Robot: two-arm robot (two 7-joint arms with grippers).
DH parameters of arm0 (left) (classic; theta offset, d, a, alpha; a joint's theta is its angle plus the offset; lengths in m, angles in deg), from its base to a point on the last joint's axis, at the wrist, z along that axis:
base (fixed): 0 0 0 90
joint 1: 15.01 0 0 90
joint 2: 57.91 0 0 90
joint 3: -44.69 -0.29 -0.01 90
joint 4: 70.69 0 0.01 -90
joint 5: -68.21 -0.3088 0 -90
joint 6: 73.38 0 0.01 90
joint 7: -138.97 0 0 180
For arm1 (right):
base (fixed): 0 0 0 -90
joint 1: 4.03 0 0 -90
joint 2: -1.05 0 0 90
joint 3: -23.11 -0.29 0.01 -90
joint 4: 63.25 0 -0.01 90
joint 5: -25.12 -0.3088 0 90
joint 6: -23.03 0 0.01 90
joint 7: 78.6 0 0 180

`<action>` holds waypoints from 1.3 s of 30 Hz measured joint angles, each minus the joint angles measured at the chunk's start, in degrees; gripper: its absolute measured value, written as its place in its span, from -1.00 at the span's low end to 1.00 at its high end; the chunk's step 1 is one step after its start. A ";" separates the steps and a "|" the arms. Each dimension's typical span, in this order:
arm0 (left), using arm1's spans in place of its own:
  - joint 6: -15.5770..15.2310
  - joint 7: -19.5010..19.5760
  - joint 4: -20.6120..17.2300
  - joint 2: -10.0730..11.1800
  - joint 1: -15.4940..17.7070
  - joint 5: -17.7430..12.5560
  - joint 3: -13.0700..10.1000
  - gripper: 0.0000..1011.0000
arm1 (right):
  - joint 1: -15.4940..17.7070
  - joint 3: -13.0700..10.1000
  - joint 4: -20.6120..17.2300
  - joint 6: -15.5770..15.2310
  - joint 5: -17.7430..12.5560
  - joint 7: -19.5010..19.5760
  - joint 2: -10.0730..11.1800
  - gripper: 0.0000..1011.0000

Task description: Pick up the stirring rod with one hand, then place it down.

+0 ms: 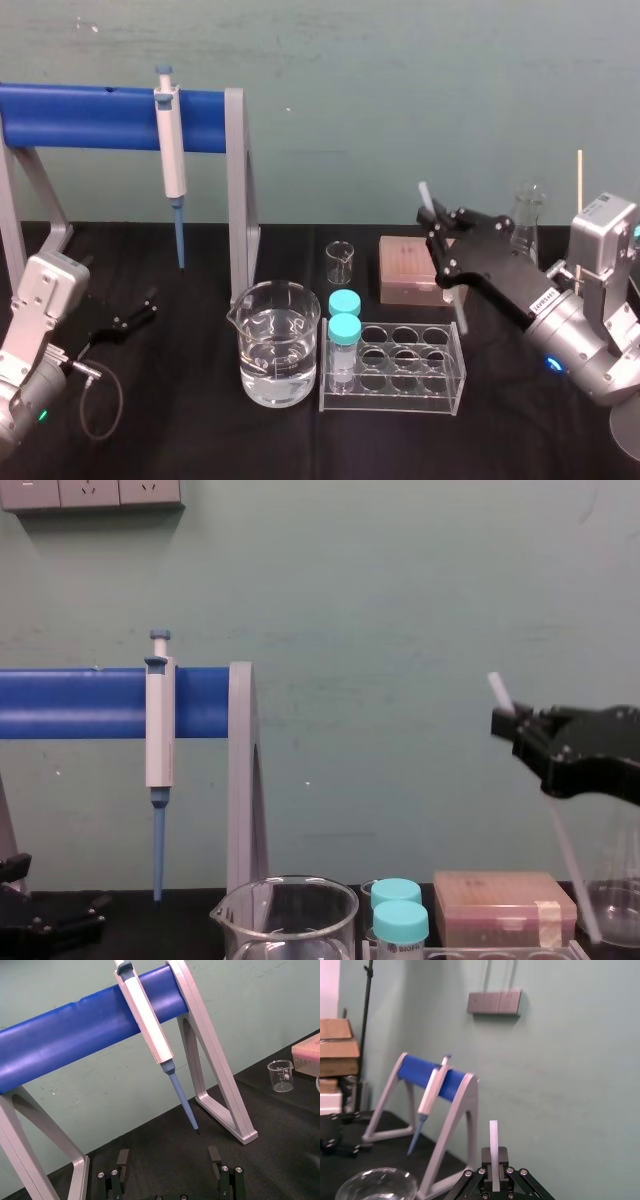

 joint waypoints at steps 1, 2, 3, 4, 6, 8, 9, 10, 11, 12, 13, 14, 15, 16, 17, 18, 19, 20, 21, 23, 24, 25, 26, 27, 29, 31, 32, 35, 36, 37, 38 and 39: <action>0.00 0.00 0.00 0.00 0.00 0.00 0.00 0.98 | 0.06 -0.14 0.00 0.78 0.73 0.48 -0.21 -0.87; 0.00 0.00 0.00 0.00 0.00 0.00 0.00 0.98 | 0.16 -0.40 -0.01 2.29 2.13 1.35 -0.61 -0.87; 0.00 0.00 0.00 0.00 0.00 0.00 0.00 0.98 | 0.21 -0.54 0.00 3.00 2.79 1.76 -0.78 -0.87; 0.00 0.00 0.00 0.00 0.00 0.00 0.00 0.98 | 0.29 -0.70 0.01 3.84 3.51 2.18 -0.99 -0.87; 0.00 0.00 0.00 0.00 0.00 0.00 0.00 0.98 | 0.54 -1.16 0.25 6.31 5.38 3.41 -1.64 -0.87; 0.00 0.00 0.00 0.00 0.00 0.00 0.00 0.98 | 0.80 -1.61 0.69 8.71 6.73 4.36 -2.42 -0.87; 0.00 0.00 0.00 0.00 0.00 0.00 0.00 0.98 | 0.89 -1.77 0.89 9.57 7.07 4.62 -2.66 -0.87; 0.00 0.00 0.00 0.00 0.00 0.00 0.00 0.98 | 1.08 -2.11 1.33 11.13 7.47 4.97 -3.18 -0.87; 0.00 0.00 0.00 0.00 0.00 0.00 0.00 0.98 | 1.17 -2.27 1.54 11.84 7.54 5.09 -3.44 -0.87; 0.00 0.00 0.00 0.00 0.00 0.00 0.00 0.98 | 1.23 -2.39 1.71 12.32 7.54 5.11 -3.63 -0.87; 0.00 0.00 0.00 0.00 0.00 0.00 0.00 0.98 | 1.28 -2.56 1.95 12.97 7.52 5.11 -3.85 -0.87; 0.00 0.00 0.00 0.00 0.00 0.00 0.00 0.98 | 1.33 -2.73 2.21 13.57 7.44 5.10 -4.08 -0.87; 0.00 0.00 0.00 0.00 0.00 0.00 0.00 0.98 | 1.42 -3.03 2.71 14.58 6.81 4.87 -4.48 -0.87; 0.00 0.00 0.00 0.00 0.00 0.00 0.00 0.98 | 1.45 -3.19 2.97 14.97 6.18 4.54 -4.65 -0.87; 0.00 0.00 0.00 0.00 0.00 0.00 0.00 0.98 | 1.50 -3.34 3.23 15.24 5.40 4.12 -4.82 -0.87; 0.00 0.00 0.00 0.00 0.00 0.00 0.00 0.98 | 1.59 -3.58 3.64 15.50 3.91 3.27 -5.08 -0.87; 0.00 0.00 0.00 0.00 0.00 0.00 0.00 0.98 | 1.63 -3.72 3.90 15.55 2.83 2.72 -5.25 -0.87; 0.00 0.00 0.00 0.00 0.00 0.00 0.00 0.98 | 1.67 -3.84 4.10 15.55 1.83 2.18 -5.37 -0.87; 0.00 0.00 0.00 0.00 0.00 0.00 0.00 0.98 | 1.75 -4.07 4.43 15.39 -0.08 0.98 -5.58 -0.87; 0.00 0.00 0.00 0.00 0.00 0.00 0.00 0.98 | 1.81 -4.31 4.67 14.90 -1.81 -0.06 -5.77 -0.87; 0.00 0.00 0.00 0.00 0.00 0.00 0.00 0.98 | 1.88 -4.51 4.86 14.38 -2.92 -0.81 -5.91 -0.87; 0.00 0.00 0.00 0.00 0.00 0.00 0.00 0.98 | 1.91 -4.60 4.90 14.16 -3.23 -1.08 -5.97 -0.87; 0.00 0.00 0.00 0.00 0.00 0.00 0.00 0.98 | 1.95 -4.67 4.91 13.99 -3.39 -1.23 -6.00 -0.87; 0.00 0.00 0.00 0.00 0.00 0.00 0.00 0.98 | 2.01 -4.77 4.91 13.83 -3.54 -1.41 -6.05 -0.87; 0.00 0.00 0.00 0.00 0.00 0.00 0.00 0.98 | 2.17 -5.04 4.90 13.45 -3.73 -1.78 -6.15 -0.87; 0.00 0.00 0.00 0.00 0.00 0.00 0.00 0.98 | 2.35 -5.36 4.83 13.28 -3.63 -1.89 -6.26 -0.87; 0.00 0.00 0.00 0.00 0.00 0.00 0.00 0.98 | 2.38 -5.39 4.81 13.26 -3.58 -1.90 -6.28 -0.87; 0.00 0.00 0.00 0.00 0.00 0.00 0.00 0.98 | 2.38 -5.37 4.81 13.26 -3.58 -1.91 -6.27 -0.87; 0.00 0.00 0.00 0.00 0.00 0.00 0.00 0.98 | 2.37 -5.36 4.81 13.26 -3.58 -1.91 -6.27 -0.87; 0.00 0.00 0.00 0.00 0.00 0.00 0.00 0.98 | 2.35 -5.33 4.81 13.27 -3.58 -1.91 -6.27 -0.87; 0.00 0.00 0.00 0.00 0.00 0.00 0.00 0.98 | 2.34 -5.31 4.81 13.28 -3.58 -1.91 -6.27 -0.87; 0.00 0.00 0.00 0.00 0.00 0.00 0.00 0.98 | 2.34 -5.30 4.81 13.29 -3.59 -1.90 -6.26 -0.87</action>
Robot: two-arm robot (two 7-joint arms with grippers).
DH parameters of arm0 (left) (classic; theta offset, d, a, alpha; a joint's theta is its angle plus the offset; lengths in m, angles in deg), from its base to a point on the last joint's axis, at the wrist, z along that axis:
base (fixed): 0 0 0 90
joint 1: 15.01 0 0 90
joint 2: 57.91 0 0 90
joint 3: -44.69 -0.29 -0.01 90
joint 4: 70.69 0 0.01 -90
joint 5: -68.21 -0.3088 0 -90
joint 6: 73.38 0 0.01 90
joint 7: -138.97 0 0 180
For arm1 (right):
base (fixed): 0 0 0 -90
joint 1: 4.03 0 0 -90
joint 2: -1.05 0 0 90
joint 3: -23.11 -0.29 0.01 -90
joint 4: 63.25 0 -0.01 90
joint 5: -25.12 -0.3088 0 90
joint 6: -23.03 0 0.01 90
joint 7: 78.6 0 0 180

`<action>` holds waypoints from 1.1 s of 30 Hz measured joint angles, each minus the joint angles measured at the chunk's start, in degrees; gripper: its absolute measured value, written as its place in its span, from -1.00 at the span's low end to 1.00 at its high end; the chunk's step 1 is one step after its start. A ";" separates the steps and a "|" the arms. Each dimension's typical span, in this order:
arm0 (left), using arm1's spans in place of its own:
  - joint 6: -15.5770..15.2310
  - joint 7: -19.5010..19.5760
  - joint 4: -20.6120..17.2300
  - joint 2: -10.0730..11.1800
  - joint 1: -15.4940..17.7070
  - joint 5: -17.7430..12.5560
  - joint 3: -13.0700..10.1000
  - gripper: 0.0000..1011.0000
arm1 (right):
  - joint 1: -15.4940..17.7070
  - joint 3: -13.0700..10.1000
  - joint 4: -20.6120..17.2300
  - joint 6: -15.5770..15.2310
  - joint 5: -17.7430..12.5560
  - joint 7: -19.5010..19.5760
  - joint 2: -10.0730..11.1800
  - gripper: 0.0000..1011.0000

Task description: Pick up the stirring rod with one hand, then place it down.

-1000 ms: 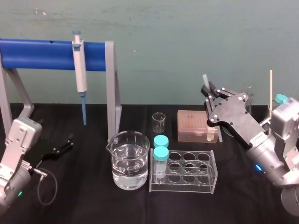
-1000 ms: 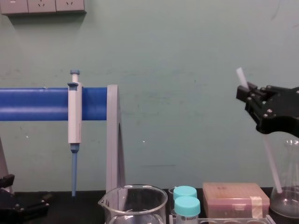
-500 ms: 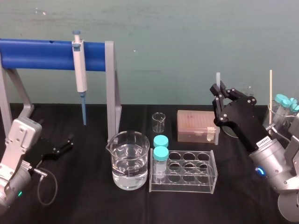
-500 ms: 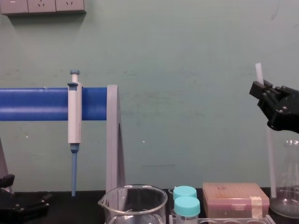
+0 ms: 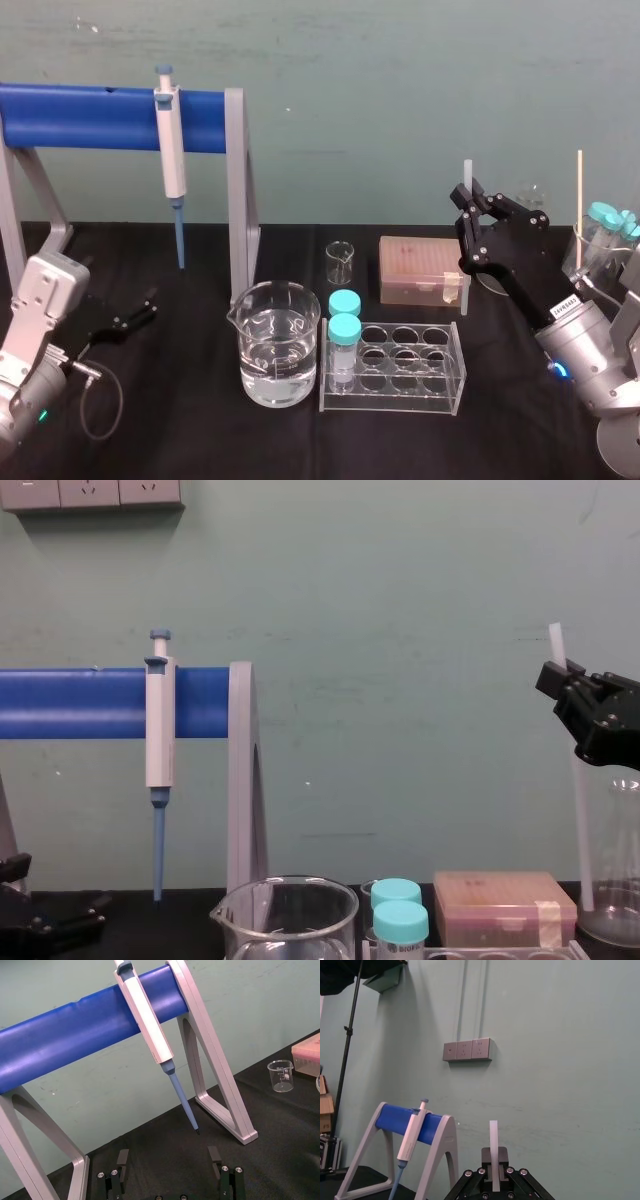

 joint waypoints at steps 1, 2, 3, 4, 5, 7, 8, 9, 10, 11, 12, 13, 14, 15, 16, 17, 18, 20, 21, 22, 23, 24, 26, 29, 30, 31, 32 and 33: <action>0.00 0.00 0.00 0.00 0.00 0.00 0.00 0.98 | -0.02 0.02 0.00 0.01 0.00 0.00 0.01 -0.87; 0.00 0.00 0.00 0.00 0.00 0.00 0.00 0.98 | -0.03 0.04 0.00 0.02 0.00 0.00 0.01 -0.87; 0.00 0.00 0.00 0.00 0.00 0.00 0.00 0.98 | -0.03 0.05 0.00 0.03 0.00 0.00 0.01 -0.87; 0.00 0.00 0.00 0.00 0.01 0.00 0.00 0.98 | -0.05 0.07 0.00 0.04 -0.01 0.00 0.02 -0.87; 0.00 0.00 0.00 0.00 0.00 0.00 0.00 0.98 | -0.05 0.07 0.00 0.04 -0.01 0.00 0.02 -0.87; 0.00 0.00 0.00 0.00 0.00 0.00 0.00 0.98 | -0.07 0.10 0.00 0.06 -0.01 0.00 0.03 -0.87; 0.00 0.00 0.00 0.00 0.00 0.00 0.00 0.98 | -0.08 0.12 0.00 0.07 -0.02 0.01 0.04 -0.87; 0.00 0.00 0.00 0.00 0.00 0.00 0.00 0.98 | -0.08 0.13 0.00 0.07 -0.02 0.01 0.04 -0.87; 0.00 0.00 0.00 0.00 0.00 0.00 0.00 0.98 | -0.09 0.14 0.00 0.07 -0.02 0.01 0.04 -0.87; 0.00 0.00 0.00 0.00 0.00 0.00 0.00 0.98 | -0.10 0.15 0.01 0.08 -0.03 0.01 0.05 -0.87; 0.00 0.00 0.00 0.00 0.00 0.00 0.00 0.98 | -0.10 0.15 0.01 0.09 -0.03 0.01 0.05 -0.87; 0.00 0.00 0.00 0.00 0.00 0.00 0.00 0.98 | -0.10 0.16 0.02 0.09 -0.03 0.02 0.06 -0.87; 0.00 0.00 0.00 0.00 0.00 0.00 0.00 0.98 | -0.11 0.17 0.02 0.10 -0.04 0.01 0.07 -0.87; 0.00 0.00 0.00 0.00 0.00 0.00 0.00 0.98 | -0.12 0.17 0.02 0.11 -0.04 0.01 0.07 -0.87; 0.00 0.00 0.00 0.00 0.00 0.00 0.00 0.98 | -0.12 0.18 0.03 0.11 -0.04 0.02 0.07 -0.87; 0.00 0.00 0.00 0.00 0.00 0.00 0.00 0.98 | -0.13 0.19 0.03 0.12 -0.04 0.02 0.07 -0.87; 0.00 0.00 0.00 0.00 0.00 0.00 0.00 0.98 | -0.13 0.20 0.04 0.12 -0.04 0.03 0.07 -0.87; 0.00 0.00 0.00 0.00 0.00 0.00 0.00 0.98 | -0.14 0.22 0.04 0.14 -0.04 0.04 0.08 -0.87; 0.00 0.00 0.00 0.00 0.00 0.00 0.00 0.98 | -0.15 0.22 0.05 0.14 -0.04 0.04 0.07 -0.87; 0.00 0.00 0.00 0.00 0.00 0.00 0.00 0.98 | -0.15 0.22 0.05 0.15 -0.04 0.05 0.07 -0.87; 0.00 0.00 0.00 0.00 0.00 0.00 0.00 0.98 | -0.16 0.22 0.06 0.16 -0.04 0.05 0.08 -0.87; 0.00 0.00 0.00 0.00 0.01 0.00 0.00 0.98 | -0.16 0.22 0.06 0.16 -0.04 0.05 0.08 -0.87; 0.00 0.00 0.00 0.00 0.00 0.00 0.00 0.98 | -0.17 0.22 0.06 0.16 -0.04 0.06 0.07 -0.87; 0.00 0.00 0.00 0.00 0.00 0.00 0.00 0.98 | -0.17 0.23 0.06 0.17 -0.04 0.08 0.07 -0.87; 0.00 0.00 0.00 0.00 0.00 0.00 0.00 0.98 | -0.17 0.23 0.06 0.17 -0.04 0.08 0.08 -0.87; 0.00 0.00 0.00 0.00 0.00 0.00 0.00 0.98 | -0.18 0.23 0.06 0.17 -0.04 0.08 0.07 -0.87; 0.00 0.00 0.00 0.00 0.00 0.00 0.00 0.98 | -0.17 0.23 0.06 0.17 -0.04 0.08 0.07 -0.87; 0.00 0.00 0.00 0.00 0.00 0.00 0.00 0.98 | -0.17 0.23 0.06 0.17 -0.04 0.08 0.08 -0.87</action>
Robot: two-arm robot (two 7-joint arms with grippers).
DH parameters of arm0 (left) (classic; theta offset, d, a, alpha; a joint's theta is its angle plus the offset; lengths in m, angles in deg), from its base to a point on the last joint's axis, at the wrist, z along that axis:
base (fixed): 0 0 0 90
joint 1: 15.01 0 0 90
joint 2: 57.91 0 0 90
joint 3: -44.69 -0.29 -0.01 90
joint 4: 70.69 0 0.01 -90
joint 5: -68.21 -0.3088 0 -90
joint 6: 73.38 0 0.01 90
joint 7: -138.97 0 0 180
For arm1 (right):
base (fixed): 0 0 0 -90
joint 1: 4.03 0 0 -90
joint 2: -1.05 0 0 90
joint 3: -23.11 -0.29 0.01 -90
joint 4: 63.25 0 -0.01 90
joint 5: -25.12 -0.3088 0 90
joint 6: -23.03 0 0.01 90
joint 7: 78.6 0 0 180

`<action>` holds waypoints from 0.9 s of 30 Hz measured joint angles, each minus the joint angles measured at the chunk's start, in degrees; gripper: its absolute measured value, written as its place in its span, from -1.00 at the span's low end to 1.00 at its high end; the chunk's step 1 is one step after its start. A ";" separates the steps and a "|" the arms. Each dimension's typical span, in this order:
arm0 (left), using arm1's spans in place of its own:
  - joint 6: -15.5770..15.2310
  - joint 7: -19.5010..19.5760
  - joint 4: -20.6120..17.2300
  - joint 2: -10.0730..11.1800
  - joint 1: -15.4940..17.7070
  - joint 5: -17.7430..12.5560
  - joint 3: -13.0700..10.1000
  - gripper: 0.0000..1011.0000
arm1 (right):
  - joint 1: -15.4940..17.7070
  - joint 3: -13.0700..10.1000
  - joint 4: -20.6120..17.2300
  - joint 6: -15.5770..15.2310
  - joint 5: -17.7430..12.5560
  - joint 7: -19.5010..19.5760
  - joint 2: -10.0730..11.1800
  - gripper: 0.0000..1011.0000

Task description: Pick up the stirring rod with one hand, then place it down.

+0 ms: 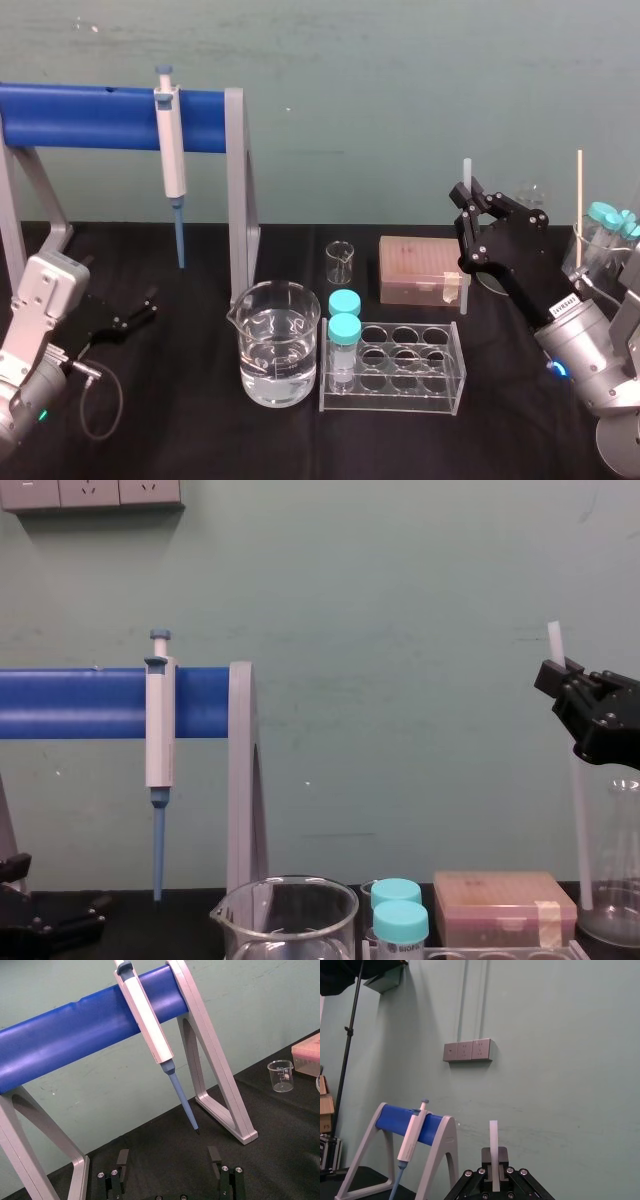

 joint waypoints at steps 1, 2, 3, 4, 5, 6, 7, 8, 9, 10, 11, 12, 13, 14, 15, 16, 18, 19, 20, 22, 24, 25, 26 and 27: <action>0.00 0.00 0.00 0.00 0.00 0.00 0.00 0.98 | 0.00 0.00 0.00 0.00 0.00 0.00 0.00 -0.87; 0.00 0.00 0.00 0.00 0.00 0.00 0.00 0.98 | 0.00 0.00 0.00 0.00 0.00 0.00 0.00 -0.87; 0.00 0.00 0.00 0.00 0.00 0.00 0.00 0.98 | 0.00 0.00 0.00 0.00 0.00 0.00 0.00 -0.87; 0.00 0.00 0.00 0.00 0.00 0.00 0.00 0.98 | 0.00 0.00 0.00 0.00 0.00 0.00 0.00 -0.87; 0.00 0.00 0.00 0.00 0.00 0.00 0.00 0.98 | 0.00 0.00 0.00 0.00 0.00 0.00 0.00 -0.87; 0.00 0.00 0.00 0.00 0.00 0.00 0.00 0.98 | 0.00 0.00 0.00 0.00 0.00 0.00 0.00 -0.87; 0.00 0.00 0.00 0.00 0.00 0.00 0.00 0.98 | 0.00 0.00 0.00 0.00 0.00 0.00 0.00 -0.87; 0.00 0.00 0.00 0.00 0.00 0.00 0.00 0.98 | 0.00 0.00 0.00 0.00 0.00 0.00 0.00 -0.87; 0.00 0.00 0.00 0.00 0.00 0.00 0.00 0.98 | 0.00 0.00 0.00 0.00 0.00 0.00 0.00 -0.87; 0.00 0.00 0.00 0.00 0.00 0.00 0.00 0.98 | 0.00 0.00 0.00 0.00 0.00 0.00 0.00 -0.87; 0.00 0.00 0.00 0.00 0.00 0.00 0.00 0.98 | 0.00 0.00 0.00 0.00 0.00 0.00 0.00 -0.87; 0.00 0.00 0.00 0.00 0.00 0.00 0.00 0.98 | 0.00 0.00 0.00 0.00 0.00 0.00 0.00 -0.87; 0.00 0.00 0.00 0.00 0.00 0.00 0.00 0.98 | 0.00 0.00 0.00 0.00 0.00 0.00 0.00 -0.87; 0.00 0.00 0.00 0.00 0.00 0.00 0.00 0.98 | 0.00 0.00 0.00 0.00 0.00 0.00 0.00 -0.87; 0.00 0.00 0.00 0.00 0.00 0.00 0.00 0.98 | 0.00 0.00 0.00 0.00 0.00 0.00 0.00 -0.87; 0.00 0.00 0.00 0.00 0.00 0.00 0.00 0.98 | 0.00 0.00 0.00 0.00 0.00 0.00 0.00 -0.87; 0.00 0.00 0.00 0.00 0.00 0.00 0.00 0.98 | 0.00 0.00 0.00 0.00 0.00 0.00 0.00 -0.87; 0.00 0.00 0.00 0.00 0.00 0.00 0.00 0.98 | 0.00 0.00 0.00 0.00 0.00 0.00 0.00 -0.87; 0.00 0.00 0.00 0.00 0.00 0.00 0.00 0.98 | 0.00 0.00 0.00 0.00 0.00 0.00 0.00 -0.87; 0.00 0.00 0.00 0.00 0.00 0.00 0.00 0.98 | 0.00 0.00 0.00 -0.01 0.00 0.00 0.00 -0.87; 0.00 0.00 0.00 0.00 0.00 0.00 0.00 0.98 | 0.00 0.00 0.00 0.00 0.00 0.00 0.00 -0.87; 0.00 0.00 0.00 0.00 0.00 0.00 0.00 0.98 | 0.00 0.00 0.00 -0.01 0.00 0.00 0.00 -0.87; 0.00 0.00 0.00 0.00 0.00 0.00 0.00 0.98 | 0.00 0.00 0.00 0.00 0.00 0.00 0.00 -0.87; 0.00 0.00 0.00 0.00 0.00 0.00 0.00 0.98 | 0.00 0.00 0.00 -0.01 0.00 0.00 0.00 -0.87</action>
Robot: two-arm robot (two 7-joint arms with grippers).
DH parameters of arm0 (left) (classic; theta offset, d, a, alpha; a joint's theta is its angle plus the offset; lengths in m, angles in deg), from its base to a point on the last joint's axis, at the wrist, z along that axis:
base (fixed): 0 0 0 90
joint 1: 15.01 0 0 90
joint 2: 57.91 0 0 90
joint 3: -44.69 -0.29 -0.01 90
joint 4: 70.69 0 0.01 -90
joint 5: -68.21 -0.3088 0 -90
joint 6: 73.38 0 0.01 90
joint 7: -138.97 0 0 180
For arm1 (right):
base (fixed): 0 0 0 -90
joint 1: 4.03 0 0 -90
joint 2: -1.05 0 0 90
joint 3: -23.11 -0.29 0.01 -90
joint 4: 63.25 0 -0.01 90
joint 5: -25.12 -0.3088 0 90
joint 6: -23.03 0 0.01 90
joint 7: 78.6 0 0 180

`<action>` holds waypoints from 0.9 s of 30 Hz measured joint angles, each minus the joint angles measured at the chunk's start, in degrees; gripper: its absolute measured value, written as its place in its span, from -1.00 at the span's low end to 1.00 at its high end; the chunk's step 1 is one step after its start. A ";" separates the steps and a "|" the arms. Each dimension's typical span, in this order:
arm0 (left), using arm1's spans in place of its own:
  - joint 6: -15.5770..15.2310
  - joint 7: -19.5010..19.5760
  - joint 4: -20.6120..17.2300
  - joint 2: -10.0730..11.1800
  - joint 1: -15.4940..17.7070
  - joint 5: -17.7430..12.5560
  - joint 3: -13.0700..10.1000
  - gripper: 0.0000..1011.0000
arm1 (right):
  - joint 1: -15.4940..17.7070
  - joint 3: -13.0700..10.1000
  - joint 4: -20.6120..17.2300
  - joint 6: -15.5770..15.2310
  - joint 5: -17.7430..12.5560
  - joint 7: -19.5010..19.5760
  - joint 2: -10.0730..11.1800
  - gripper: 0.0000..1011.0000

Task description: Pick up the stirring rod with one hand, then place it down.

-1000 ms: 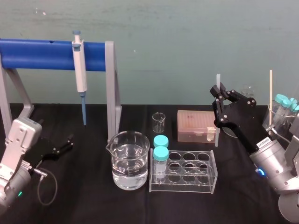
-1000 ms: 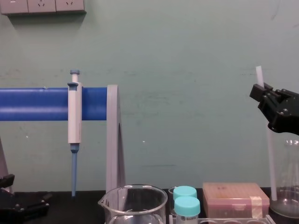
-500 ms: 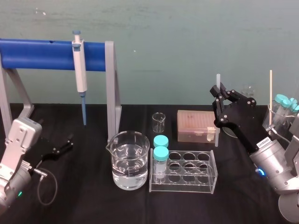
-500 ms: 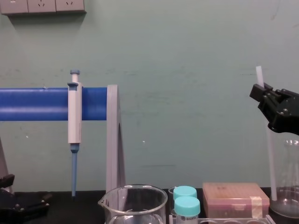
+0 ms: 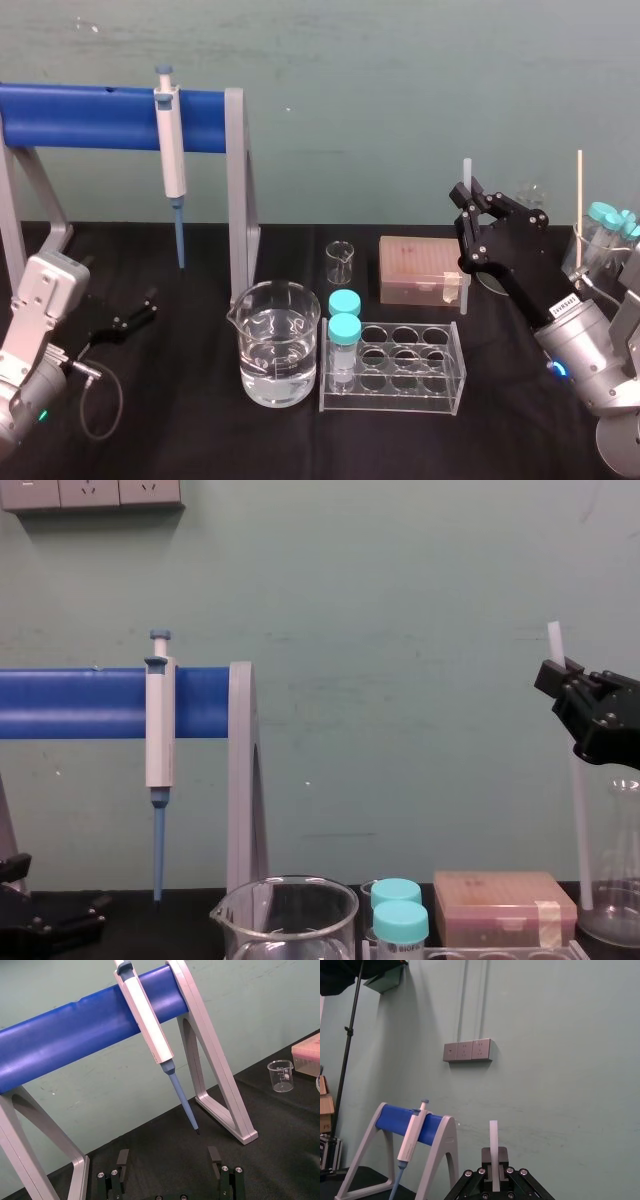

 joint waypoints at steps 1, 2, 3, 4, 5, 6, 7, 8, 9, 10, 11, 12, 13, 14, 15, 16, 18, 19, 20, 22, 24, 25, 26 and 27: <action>0.00 0.00 0.00 0.00 0.00 0.00 0.00 0.98 | 0.00 0.00 0.00 0.00 0.00 0.00 0.00 -0.87; 0.00 0.00 0.00 0.00 0.00 0.00 0.00 0.98 | 0.00 0.00 0.00 0.00 0.00 0.00 0.00 -0.87; 0.00 0.00 0.00 0.00 0.00 0.00 0.00 0.98 | 0.00 0.00 0.00 0.00 0.00 0.00 0.00 -0.87; 0.00 0.00 0.00 0.00 0.00 0.00 0.00 0.98 | 0.00 0.00 0.00 0.00 0.00 0.00 0.00 -0.87; 0.00 0.00 0.00 0.00 0.00 0.00 0.00 0.98 | 0.00 0.00 0.00 0.00 0.00 0.00 0.00 -0.87; 0.00 0.00 0.00 0.00 0.00 0.00 0.00 0.98 | 0.00 0.00 0.00 0.00 0.00 0.00 0.00 -0.87; 0.00 0.00 0.00 0.00 0.00 0.00 0.00 0.98 | 0.00 0.00 0.00 0.00 0.00 0.00 0.00 -0.87; 0.00 0.00 0.00 0.00 0.00 0.00 0.00 0.98 | 0.00 0.00 0.00 0.00 0.00 0.00 0.00 -0.87; 0.00 0.00 0.00 0.00 0.00 0.00 0.00 0.98 | 0.00 0.00 0.00 0.00 0.00 0.00 0.00 -0.87; 0.00 0.00 0.00 0.00 0.00 0.00 0.00 0.98 | 0.00 0.00 0.00 0.00 0.00 0.00 0.00 -0.87; 0.00 0.00 0.00 0.00 0.00 0.00 0.00 0.98 | 0.00 0.00 0.00 0.00 0.00 0.00 0.00 -0.87; 0.00 0.00 0.00 0.00 0.00 0.00 0.00 0.98 | 0.00 0.00 0.00 0.00 0.00 0.00 0.00 -0.87; 0.00 0.00 0.00 0.00 0.00 0.00 0.00 0.98 | 0.00 0.00 0.00 0.00 0.00 0.00 0.00 -0.87; 0.00 0.00 0.00 0.00 0.00 0.00 0.00 0.98 | 0.00 0.00 0.00 0.00 0.00 0.00 0.00 -0.87; 0.00 0.00 0.00 0.00 0.00 0.00 0.00 0.98 | 0.00 0.00 0.00 0.00 0.00 0.00 0.00 -0.87; 0.00 0.00 0.00 0.00 0.00 0.00 0.00 0.98 | 0.00 0.00 0.00 0.00 0.00 0.00 0.00 -0.87; 0.00 0.00 0.00 0.00 0.00 0.00 0.00 0.98 | 0.00 0.00 0.00 0.00 0.00 0.00 0.00 -0.87; 0.00 0.00 0.00 0.00 0.00 0.00 0.00 0.98 | 0.00 0.00 0.00 0.00 0.00 0.00 0.00 -0.87; 0.00 0.00 0.00 0.00 0.00 0.00 0.00 0.98 | 0.00 0.00 0.00 0.00 0.00 0.00 0.00 -0.87; 0.00 0.00 0.00 0.00 0.00 0.00 0.00 0.98 | 0.00 0.00 0.00 0.00 0.00 -0.01 0.00 -0.87; 0.00 0.00 0.00 0.00 0.00 0.00 0.00 0.98 | 0.00 0.00 0.00 0.00 0.00 0.00 0.00 -0.87; 0.00 0.00 0.00 0.00 0.00 0.00 0.00 0.98 | 0.00 0.00 0.00 0.00 0.00 0.00 0.00 -0.87; 0.00 0.00 0.00 0.00 0.00 0.00 0.00 0.98 | 0.00 0.00 0.00 0.00 0.00 0.00 0.00 -0.87; 0.00 0.00 0.00 0.00 0.00 0.00 0.00 0.98 | 0.00 0.00 0.00 0.00 0.00 0.00 0.00 -0.87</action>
